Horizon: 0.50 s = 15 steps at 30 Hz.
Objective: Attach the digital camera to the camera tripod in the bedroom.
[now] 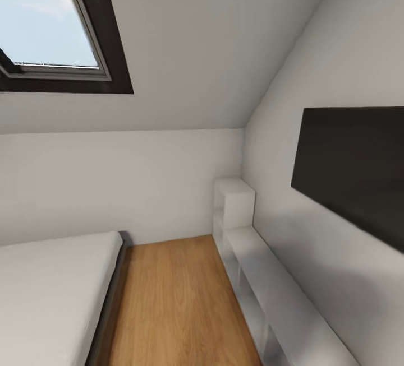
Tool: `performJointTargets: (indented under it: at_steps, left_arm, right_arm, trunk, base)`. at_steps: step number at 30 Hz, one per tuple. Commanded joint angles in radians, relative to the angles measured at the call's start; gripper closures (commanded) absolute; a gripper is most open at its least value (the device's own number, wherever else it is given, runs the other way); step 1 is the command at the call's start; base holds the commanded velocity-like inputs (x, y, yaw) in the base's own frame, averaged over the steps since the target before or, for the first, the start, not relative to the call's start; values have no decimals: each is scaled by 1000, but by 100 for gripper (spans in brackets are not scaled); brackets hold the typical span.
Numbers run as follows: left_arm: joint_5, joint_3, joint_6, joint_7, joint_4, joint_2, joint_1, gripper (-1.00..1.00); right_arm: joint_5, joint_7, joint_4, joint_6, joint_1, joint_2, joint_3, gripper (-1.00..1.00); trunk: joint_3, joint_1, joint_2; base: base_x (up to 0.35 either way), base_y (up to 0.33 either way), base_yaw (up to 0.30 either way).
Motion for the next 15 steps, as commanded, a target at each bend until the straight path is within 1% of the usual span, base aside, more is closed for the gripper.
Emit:
performJointTargets:
  at_steps: [1, 15]
  left_arm:
    - [6, -8, -2, 0, 1, 0, 0, 100]
    - [5, -8, -2, 0, 1, 0, 0, 100]
  right_arm:
    - [4, 2, 3, -5, -1, -1, -8, -100]
    - [4, 3, 3, -5, -1, 0, -8, -100]
  trunk:
    - [0, 0, -1]
    - [9, 0, -1]
  base:
    - [0, 0, 264]
    - [0, 0, 264]
